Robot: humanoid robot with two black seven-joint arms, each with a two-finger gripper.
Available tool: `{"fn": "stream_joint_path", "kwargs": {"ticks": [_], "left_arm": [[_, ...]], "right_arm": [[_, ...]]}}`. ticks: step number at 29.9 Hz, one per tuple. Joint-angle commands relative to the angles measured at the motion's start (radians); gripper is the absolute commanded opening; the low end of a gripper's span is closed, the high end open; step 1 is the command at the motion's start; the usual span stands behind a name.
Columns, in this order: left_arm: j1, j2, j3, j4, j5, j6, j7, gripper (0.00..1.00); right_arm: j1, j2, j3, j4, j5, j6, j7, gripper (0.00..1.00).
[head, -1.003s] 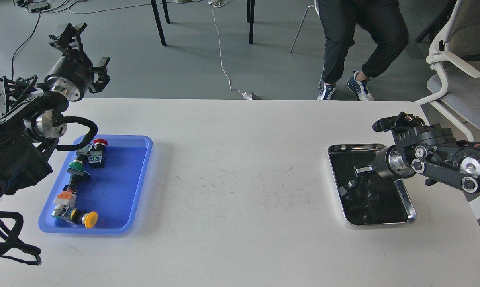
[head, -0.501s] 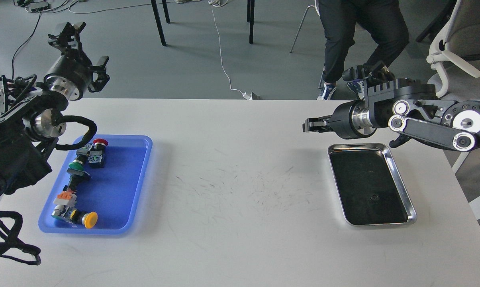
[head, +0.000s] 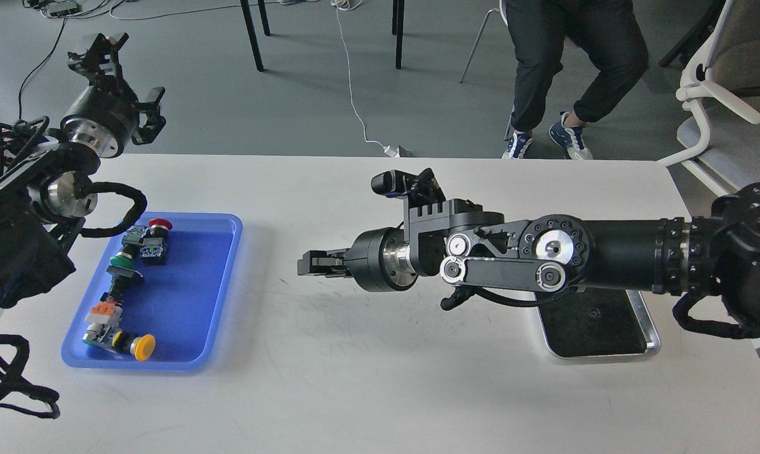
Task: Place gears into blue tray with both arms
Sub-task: 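Carry the black part to the table center and open the right gripper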
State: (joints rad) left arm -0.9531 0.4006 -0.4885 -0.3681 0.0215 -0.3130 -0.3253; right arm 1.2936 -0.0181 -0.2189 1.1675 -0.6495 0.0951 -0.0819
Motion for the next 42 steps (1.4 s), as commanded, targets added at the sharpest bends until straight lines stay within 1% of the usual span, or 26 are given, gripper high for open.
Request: {"fn": "stream_joint_path", "kwargs": {"ticks": [1, 11, 18, 24, 27, 34, 40, 41, 42], "left_arm": [[-0.001, 0.001, -0.001, 0.0, 0.0, 0.0, 0.0, 0.98], [-0.001, 0.006, -0.002, 0.0, -0.002, -0.006, 0.0, 0.98], [-0.001, 0.006, -0.002, 0.0, -0.002, -0.008, 0.0, 0.98], [-0.001, 0.006, -0.004, 0.0, -0.002, -0.009, 0.0, 0.98], [-0.001, 0.006, -0.007, 0.0, -0.002, -0.009, 0.0, 0.98], [-0.001, 0.015, -0.004, 0.0, -0.002, -0.009, -0.001, 0.98], [-0.001, 0.02, -0.002, 0.0, -0.002, -0.011, -0.001, 0.98], [-0.001, 0.02, -0.002, 0.0, -0.002, -0.009, -0.001, 0.98], [-0.001, 0.02, -0.002, 0.0, -0.002, -0.011, -0.001, 0.98]], "right_arm": [[-0.052, 0.018, 0.0, -0.048, 0.004, -0.018, 0.007, 0.02], [-0.151, 0.018, 0.001, -0.147, 0.007, -0.015, 0.011, 0.04], [-0.188, 0.018, 0.009, -0.144, 0.016, -0.018, 0.011, 0.05], [-0.189, 0.018, 0.013, -0.134, 0.083, -0.018, 0.013, 0.07], [-0.192, 0.018, 0.013, -0.124, 0.088, -0.018, 0.013, 0.11], [-0.221, 0.018, 0.013, -0.115, 0.088, -0.012, 0.013, 0.24], [-0.223, 0.018, 0.013, -0.118, 0.102, -0.008, 0.01, 0.31], [-0.223, 0.018, 0.013, -0.118, 0.102, -0.008, 0.01, 0.33], [-0.223, 0.018, 0.013, -0.118, 0.102, -0.008, 0.01, 0.38]]}}
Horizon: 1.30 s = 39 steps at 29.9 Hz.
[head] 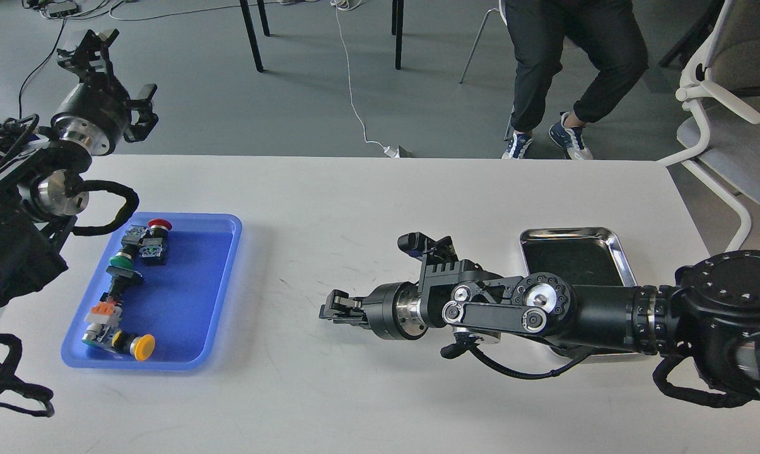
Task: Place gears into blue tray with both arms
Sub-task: 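Carry the black part to the table center and open the right gripper, then lift the right gripper away from the black part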
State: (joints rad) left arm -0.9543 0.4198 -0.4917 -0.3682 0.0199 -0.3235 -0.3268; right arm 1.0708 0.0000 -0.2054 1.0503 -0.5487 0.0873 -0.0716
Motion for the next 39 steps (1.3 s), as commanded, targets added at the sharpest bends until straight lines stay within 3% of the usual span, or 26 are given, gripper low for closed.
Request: {"fn": "stream_joint_path", "kwargs": {"ticks": [1, 4, 8, 19, 27, 31, 39], "left_arm": [[0.0, 0.001, 0.001, 0.0, 0.0, 0.001, 0.0, 0.98], [0.0, -0.001, 0.002, 0.0, 0.0, 0.001, 0.0, 0.98], [0.0, -0.003, 0.002, 0.0, 0.0, 0.003, 0.0, 0.98], [-0.001, -0.007, 0.01, 0.0, 0.003, 0.008, 0.003, 0.98], [-0.037, -0.018, 0.033, -0.05, 0.139, 0.011, 0.008, 0.98], [-0.044, 0.0, 0.035, -0.217, 0.3, 0.024, 0.011, 0.98], [0.044, 0.25, 0.09, -0.851, 0.638, 0.083, 0.014, 0.98]], "right_arm": [[0.001, 0.0, 0.0, -0.003, 0.001, 0.0, 0.0, 0.46], [0.004, 0.0, 0.0, -0.006, 0.001, -0.001, 0.0, 0.74], [0.012, 0.0, 0.026, -0.013, -0.001, -0.008, 0.0, 0.95], [0.106, -0.005, 0.377, -0.064, 0.061, 0.1, 0.003, 0.97], [-0.003, -0.372, 0.63, -0.061, 0.163, 0.147, 0.027, 0.97], [-0.142, -0.508, 0.818, -0.061, 0.283, 0.166, 0.055, 0.97], [-0.486, -0.588, 1.283, -0.075, 0.542, 0.183, 0.058, 0.97]]}}
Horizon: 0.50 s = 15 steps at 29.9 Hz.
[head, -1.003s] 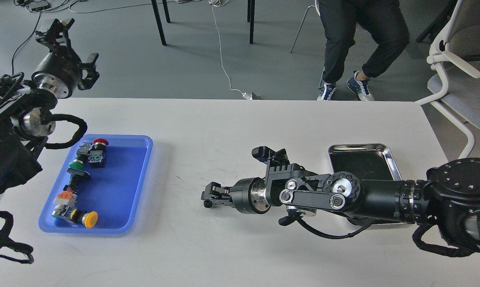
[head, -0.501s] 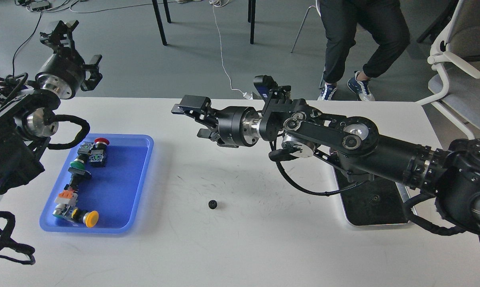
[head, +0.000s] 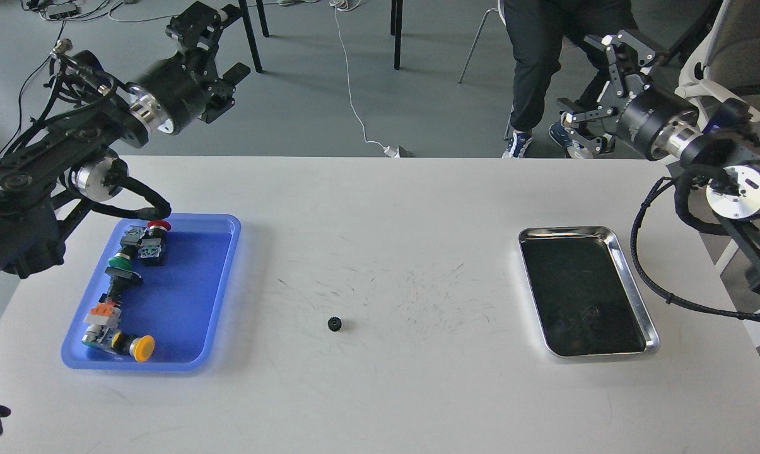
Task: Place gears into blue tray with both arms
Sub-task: 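Lift the right gripper away from the black part, then reach the left gripper to the black part and grasp it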
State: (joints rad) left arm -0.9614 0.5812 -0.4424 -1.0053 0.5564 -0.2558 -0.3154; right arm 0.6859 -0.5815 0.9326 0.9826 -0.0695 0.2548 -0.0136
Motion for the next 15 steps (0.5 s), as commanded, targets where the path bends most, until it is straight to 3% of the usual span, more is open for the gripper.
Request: {"fn": "stream_joint_path", "kwargs": {"ticks": [1, 6, 12, 15], "left_arm": [[0.068, 0.127, 0.062, -0.283, 0.153, 0.013, 0.002, 0.98], [0.147, 0.22, 0.172, -0.435, 0.53, 0.026, -0.004, 0.98], [0.277, 0.154, 0.183, -0.432, 1.038, 0.231, -0.005, 0.98], [0.331, 0.111, 0.183, -0.421, 1.265, 0.285, -0.005, 0.98]], "right_arm": [[-0.133, -0.005, 0.187, -0.007, 0.077, 0.026, 0.0, 0.97], [-0.249, 0.009, 0.273, -0.001, 0.148, 0.06, 0.001, 0.97], [-0.286, 0.032, 0.27, -0.001, 0.165, 0.086, 0.05, 0.97], [-0.286, 0.048, 0.267, -0.001, 0.165, 0.086, 0.052, 0.97]]}}
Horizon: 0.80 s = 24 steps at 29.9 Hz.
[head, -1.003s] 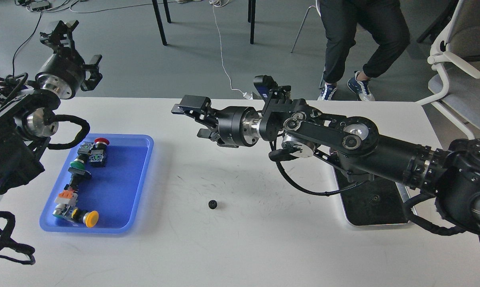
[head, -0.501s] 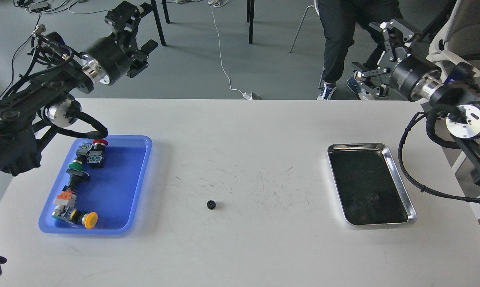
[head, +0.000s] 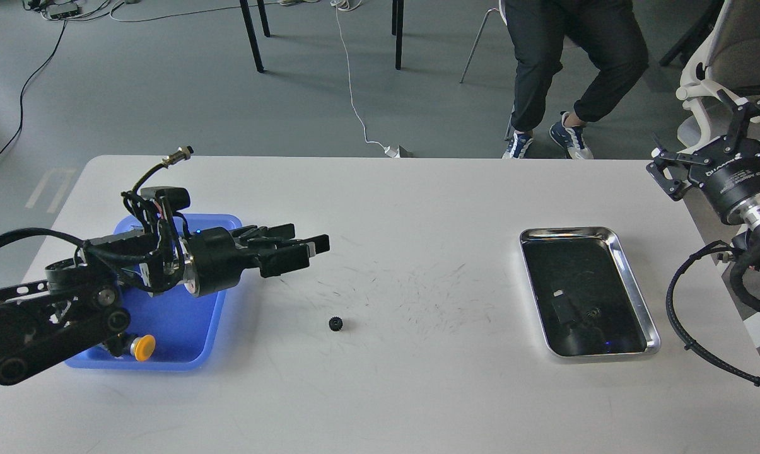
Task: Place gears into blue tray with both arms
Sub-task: 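Reach the left gripper to the black part and grasp it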
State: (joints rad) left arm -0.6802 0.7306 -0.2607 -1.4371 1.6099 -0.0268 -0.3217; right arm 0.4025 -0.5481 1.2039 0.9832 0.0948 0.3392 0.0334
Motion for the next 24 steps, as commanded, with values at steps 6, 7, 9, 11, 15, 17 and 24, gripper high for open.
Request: {"fn": "stream_joint_path", "kwargs": {"ticks": [6, 7, 9, 11, 15, 17, 24], "left_arm": [[0.117, -0.108, 0.001, 0.076, 0.462, 0.182, -0.004, 0.97], [0.128, -0.12, 0.001, 0.08, 0.478, 0.188, -0.002, 0.97], [0.142, -0.151, -0.002, 0.101, 0.513, 0.192, -0.002, 0.96], [0.143, -0.181, 0.0, 0.13, 0.554, 0.196, -0.002, 0.96], [0.169, -0.223, 0.001, 0.198, 0.571, 0.228, -0.004, 0.95], [0.174, -0.24, 0.001, 0.231, 0.572, 0.235, -0.004, 0.93], [0.202, -0.269, 0.003, 0.3, 0.572, 0.238, -0.034, 0.8]], "right_arm": [[-0.001, 0.039, -0.017, -0.003, -0.003, 0.001, 0.005, 0.97], [-0.002, 0.04, -0.018, -0.003, -0.004, 0.001, 0.005, 0.97], [-0.002, 0.046, -0.018, -0.004, -0.006, 0.0, 0.005, 0.97], [-0.002, 0.054, -0.021, -0.004, -0.006, 0.0, 0.005, 0.97], [-0.001, 0.059, -0.024, -0.004, -0.006, -0.002, 0.005, 0.97], [-0.001, 0.057, -0.024, -0.004, -0.009, -0.002, 0.005, 0.97], [-0.001, 0.059, -0.027, -0.003, -0.009, -0.002, 0.005, 0.97]]}}
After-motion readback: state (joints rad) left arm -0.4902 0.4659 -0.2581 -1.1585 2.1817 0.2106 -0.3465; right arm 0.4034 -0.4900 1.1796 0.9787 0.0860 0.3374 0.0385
